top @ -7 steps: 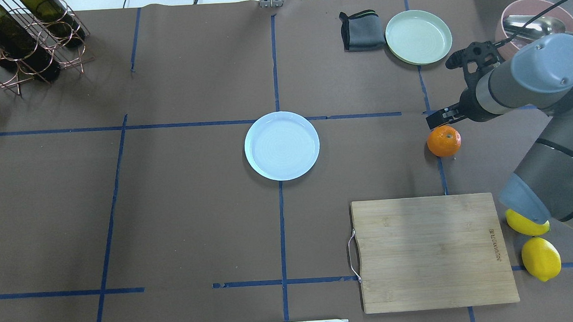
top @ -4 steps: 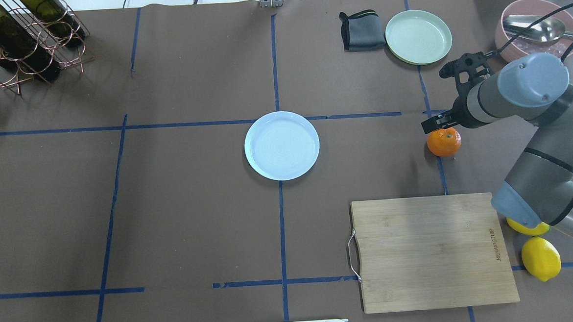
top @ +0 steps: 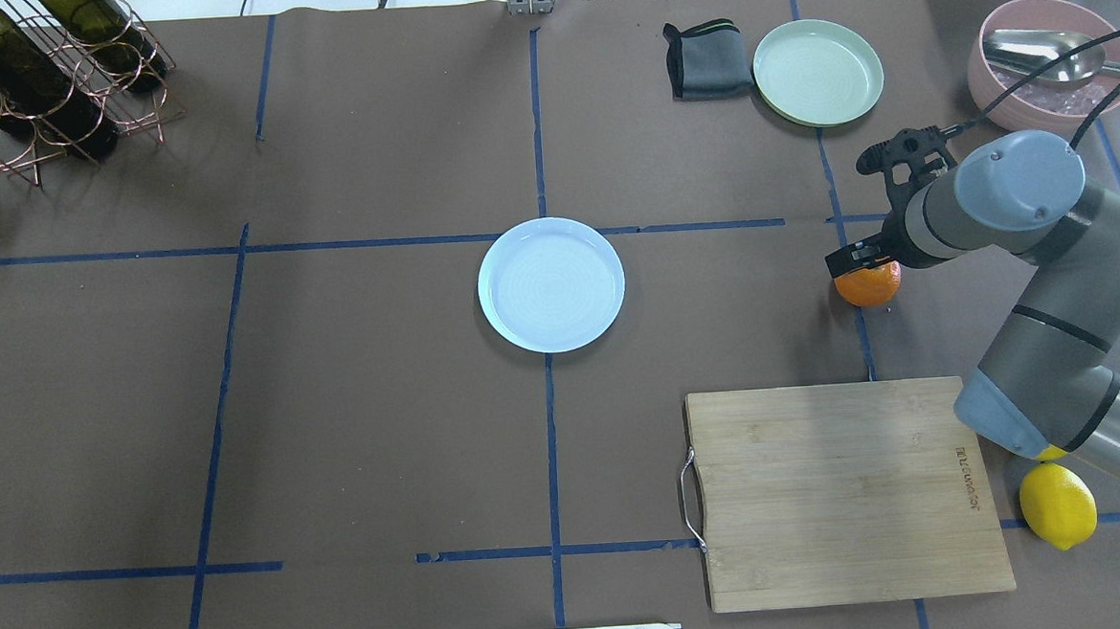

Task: Pick orange to plate
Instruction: 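Reach the right gripper down over the orange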

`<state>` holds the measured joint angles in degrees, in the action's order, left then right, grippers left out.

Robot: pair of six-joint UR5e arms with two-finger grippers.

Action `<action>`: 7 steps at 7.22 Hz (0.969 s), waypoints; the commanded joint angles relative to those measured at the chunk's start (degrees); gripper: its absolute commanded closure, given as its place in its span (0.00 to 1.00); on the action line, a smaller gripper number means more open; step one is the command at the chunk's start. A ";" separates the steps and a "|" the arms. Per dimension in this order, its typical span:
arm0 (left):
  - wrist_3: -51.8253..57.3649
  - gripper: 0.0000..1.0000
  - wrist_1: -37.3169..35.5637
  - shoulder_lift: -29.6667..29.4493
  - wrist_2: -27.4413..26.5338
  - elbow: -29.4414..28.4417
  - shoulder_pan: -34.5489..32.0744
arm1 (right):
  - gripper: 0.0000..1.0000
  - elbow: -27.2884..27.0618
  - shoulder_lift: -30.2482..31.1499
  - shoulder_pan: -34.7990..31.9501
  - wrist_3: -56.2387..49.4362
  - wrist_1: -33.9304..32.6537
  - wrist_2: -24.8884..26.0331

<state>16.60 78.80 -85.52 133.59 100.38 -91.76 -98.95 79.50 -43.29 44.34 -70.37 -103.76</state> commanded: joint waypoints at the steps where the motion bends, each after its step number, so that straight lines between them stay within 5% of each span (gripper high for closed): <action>1: 0.01 0.00 0.04 0.00 0.00 -0.10 0.00 | 0.00 0.50 0.04 2.76 1.63 -0.03 3.54; 5: 0.10 0.00 0.04 0.00 0.00 -0.10 0.00 | 0.00 0.77 0.04 4.01 3.13 -0.03 4.79; 6: 0.10 0.00 0.30 0.00 0.00 -0.10 0.00 | 0.36 0.51 -0.39 4.01 3.13 -0.03 5.75; 7: 0.01 0.00 0.30 0.00 0.00 -0.19 0.00 | 0.84 0.07 -0.83 4.01 3.13 -0.03 5.59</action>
<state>16.68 79.02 -85.52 133.59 100.25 -91.76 -98.46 79.13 -39.30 47.47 -70.39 -98.41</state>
